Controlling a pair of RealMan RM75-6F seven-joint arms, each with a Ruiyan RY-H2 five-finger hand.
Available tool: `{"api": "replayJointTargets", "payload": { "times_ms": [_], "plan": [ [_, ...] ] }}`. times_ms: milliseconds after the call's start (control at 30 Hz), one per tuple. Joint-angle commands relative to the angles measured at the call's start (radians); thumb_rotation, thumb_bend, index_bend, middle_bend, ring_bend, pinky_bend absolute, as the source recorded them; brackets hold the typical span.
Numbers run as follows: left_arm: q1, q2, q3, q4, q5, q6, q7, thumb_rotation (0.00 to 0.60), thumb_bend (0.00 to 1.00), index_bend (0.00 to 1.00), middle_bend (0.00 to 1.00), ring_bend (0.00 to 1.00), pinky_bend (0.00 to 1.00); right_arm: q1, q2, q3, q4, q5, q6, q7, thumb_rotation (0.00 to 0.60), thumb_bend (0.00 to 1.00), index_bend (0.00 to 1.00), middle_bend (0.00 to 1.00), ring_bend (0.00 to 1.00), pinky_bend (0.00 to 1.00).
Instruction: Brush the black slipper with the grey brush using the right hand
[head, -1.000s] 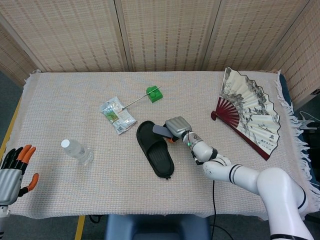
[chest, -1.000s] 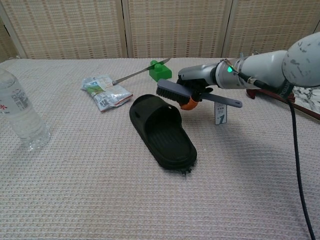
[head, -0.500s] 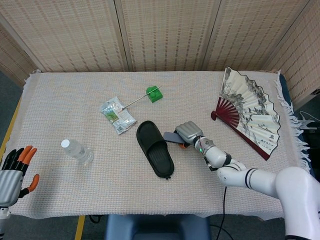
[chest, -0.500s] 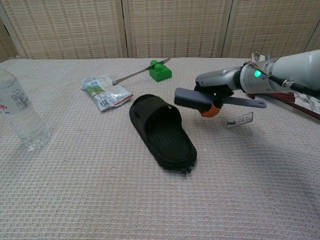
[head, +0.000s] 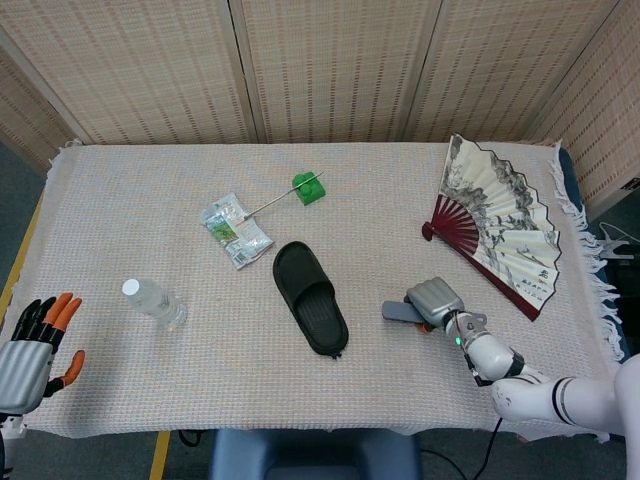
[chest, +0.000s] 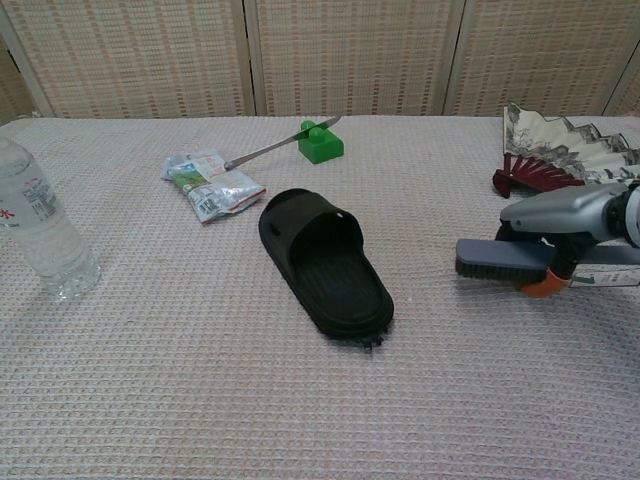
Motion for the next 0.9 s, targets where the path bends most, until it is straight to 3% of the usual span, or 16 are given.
{"api": "replayJointTargets", "payload": {
  "times_ms": [33, 133, 233, 333, 600, 900],
  "plan": [
    [0.001, 0.001, 0.001, 0.001, 0.002, 0.002, -0.003, 0.6, 0.44, 0.0, 0.0, 0.0, 0.01, -0.024, -0.022, -0.001, 0.021, -0.018, 0.023, -0.005, 0.6, 0.41, 0.72, 0.65, 0.62, 0.89],
    [0.001, 0.002, 0.002, 0.001, 0.003, 0.002, -0.006, 0.6, 0.44, 0.0, 0.0, 0.0, 0.01, -0.042, -0.03, 0.0, 0.03, -0.043, 0.054, -0.016, 0.6, 0.41, 0.5, 0.5, 0.52, 0.8],
    [0.001, 0.003, 0.002, 0.002, 0.0, -0.001, -0.009, 0.6, 0.44, 0.0, 0.0, 0.0, 0.01, -0.045, -0.016, -0.004, 0.014, -0.028, 0.055, -0.048, 0.6, 0.41, 0.24, 0.33, 0.34, 0.66],
    [0.0, 0.003, 0.003, 0.002, 0.001, -0.002, -0.01, 0.6, 0.44, 0.0, 0.0, 0.0, 0.01, -0.043, 0.006, -0.008, -0.016, -0.005, 0.061, -0.085, 0.6, 0.38, 0.1, 0.21, 0.22, 0.57],
    [0.003, 0.003, 0.008, -0.002, 0.012, 0.006, -0.005, 0.6, 0.44, 0.0, 0.0, 0.0, 0.01, -0.04, 0.085, -0.027, -0.134, 0.043, 0.105, -0.18, 0.6, 0.28, 0.01, 0.14, 0.13, 0.49],
    [0.006, 0.002, 0.012, -0.002, 0.02, 0.011, -0.001, 0.6, 0.44, 0.0, 0.0, 0.0, 0.01, -0.111, 0.244, -0.064, -0.357, -0.019, 0.27, -0.232, 0.6, 0.24, 0.0, 0.12, 0.11, 0.45]
  ]
}}
